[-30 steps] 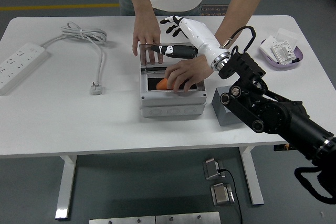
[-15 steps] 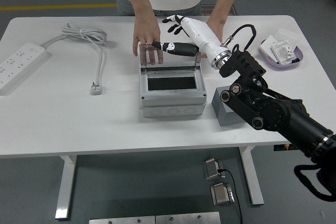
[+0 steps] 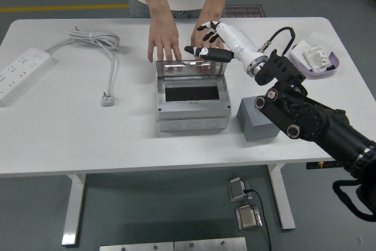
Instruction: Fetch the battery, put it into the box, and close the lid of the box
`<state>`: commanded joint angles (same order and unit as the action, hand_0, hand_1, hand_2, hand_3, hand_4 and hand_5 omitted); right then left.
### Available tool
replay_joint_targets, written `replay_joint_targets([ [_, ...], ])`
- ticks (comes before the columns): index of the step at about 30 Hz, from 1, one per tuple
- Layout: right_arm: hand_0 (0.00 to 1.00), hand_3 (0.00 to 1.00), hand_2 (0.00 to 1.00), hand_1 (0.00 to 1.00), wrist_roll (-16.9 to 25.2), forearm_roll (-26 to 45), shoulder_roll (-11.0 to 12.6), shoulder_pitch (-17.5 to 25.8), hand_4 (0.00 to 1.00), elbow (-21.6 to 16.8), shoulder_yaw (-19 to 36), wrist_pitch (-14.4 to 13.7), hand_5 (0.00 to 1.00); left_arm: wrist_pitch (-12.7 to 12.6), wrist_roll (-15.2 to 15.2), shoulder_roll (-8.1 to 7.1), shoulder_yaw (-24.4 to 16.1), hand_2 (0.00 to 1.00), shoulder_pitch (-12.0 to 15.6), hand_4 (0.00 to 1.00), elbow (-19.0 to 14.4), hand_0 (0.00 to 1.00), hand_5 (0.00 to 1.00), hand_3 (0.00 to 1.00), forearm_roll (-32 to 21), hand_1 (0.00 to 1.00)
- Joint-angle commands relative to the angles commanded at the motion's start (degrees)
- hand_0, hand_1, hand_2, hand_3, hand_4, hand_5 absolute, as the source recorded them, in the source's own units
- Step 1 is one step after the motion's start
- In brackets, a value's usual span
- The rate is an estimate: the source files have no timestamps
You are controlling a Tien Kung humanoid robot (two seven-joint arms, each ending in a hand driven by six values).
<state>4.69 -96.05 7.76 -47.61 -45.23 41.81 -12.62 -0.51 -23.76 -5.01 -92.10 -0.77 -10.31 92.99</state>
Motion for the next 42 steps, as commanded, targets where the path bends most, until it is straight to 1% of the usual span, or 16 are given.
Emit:
replay_joint_targets([
  [1, 0.835, 0.783, 0.690, 0.704, -0.05, 0.06, 0.04, 0.15, 0.998, -0.09, -0.15, 0.04, 0.886, -0.01, 0.01, 0.05, 0.01, 0.727, 0.00, 0.888, 0.00, 0.703, 0.582, 0.797, -0.02, 0.697],
  [2, 0.870, 0.788, 0.729, 0.728, -0.10, 0.10, 0.10, 0.32, 0.998, -0.27, -0.34, 0.06, 0.924, -0.01, 0.02, 0.09, 0.02, 0.727, 0.00, 0.888, 0.00, 0.703, 0.581, 0.797, -0.04, 0.697],
  [5, 0.870, 0.788, 0.729, 0.728, -0.36, 0.14, 0.42, 0.85, 0.998, -1.23, -0.95, 0.09, 0.924, -0.04, 0.09, 0.19, 0.11, 0.727, 0.02, 0.888, 0.00, 0.703, 0.581, 0.797, -0.18, 0.697],
  [7, 0.870, 0.788, 0.729, 0.728, -0.68, 0.08, 0.97, 1.40, 0.998, -2.70, -1.55, 0.05, 0.924, -0.08, 0.14, 0.25, 0.15, 0.727, 0.06, 0.888, 0.00, 0.703, 0.581, 0.797, -0.28, 0.697],
  [8, 0.880, 0.789, 0.748, 0.734, -0.80, 0.08, 1.23, 1.65, 0.998, -3.36, -1.79, 0.02, 0.927, -0.09, 0.16, 0.27, 0.18, 0.727, 0.08, 0.889, 0.00, 0.703, 0.581, 0.797, -0.35, 0.697],
  [17, 0.873, 0.789, 0.747, 0.735, -2.55, -0.13, 4.78, 5.18, 0.998, -11.55, -4.49, 0.36, 0.930, -0.21, 0.20, 0.63, 0.40, 0.727, 0.45, 0.889, 0.00, 0.703, 0.582, 0.797, -0.95, 0.697],
  [23, 0.867, 0.790, 0.745, 0.733, -3.54, -0.10, 6.52, 7.27, 0.998, -15.19, -5.68, 0.87, 0.931, -0.31, 0.40, 0.76, 0.70, 0.727, 0.51, 0.889, 0.00, 0.703, 0.582, 0.797, -1.41, 0.697],
  [25, 0.867, 0.790, 0.745, 0.733, -3.85, -0.21, 6.95, 7.88, 0.998, -16.33, -5.56, 0.90, 0.931, -0.31, 0.48, 0.82, 0.77, 0.727, 0.51, 0.889, 0.00, 0.703, 0.582, 0.797, -1.49, 0.697],
  [26, 0.866, 0.793, 0.740, 0.725, -3.97, -0.28, 7.13, 8.23, 0.998, -16.87, -5.36, 0.89, 0.958, -0.32, 0.54, 0.84, 0.82, 0.726, 0.51, 0.889, 0.00, 0.703, 0.583, 0.797, -1.54, 0.697],
  [29, 0.866, 0.793, 0.740, 0.725, -4.26, -0.59, 7.64, 9.58, 0.998, -18.55, -4.35, 0.78, 0.958, -0.34, 0.73, 0.95, 0.90, 0.726, 0.51, 0.889, 0.00, 0.703, 0.583, 0.797, -1.65, 0.697],
  [34, 0.859, 0.795, 0.739, 0.721, -4.75, -1.18, 8.09, 11.27, 0.998, -20.05, -3.31, 0.97, 0.973, -0.31, 0.79, 1.12, 1.00, 0.726, 0.65, 0.890, 0.00, 0.703, 0.584, 0.797, -1.75, 0.697],
  [42, 0.854, 0.795, 0.738, 0.720, -5.54, -2.17, 8.05, 12.42, 0.998, -21.09, -2.17, 1.42, 0.976, -0.27, 0.78, 1.25, 0.95, 0.726, 0.79, 0.891, 0.00, 0.703, 0.584, 0.796, -1.68, 0.696],
])
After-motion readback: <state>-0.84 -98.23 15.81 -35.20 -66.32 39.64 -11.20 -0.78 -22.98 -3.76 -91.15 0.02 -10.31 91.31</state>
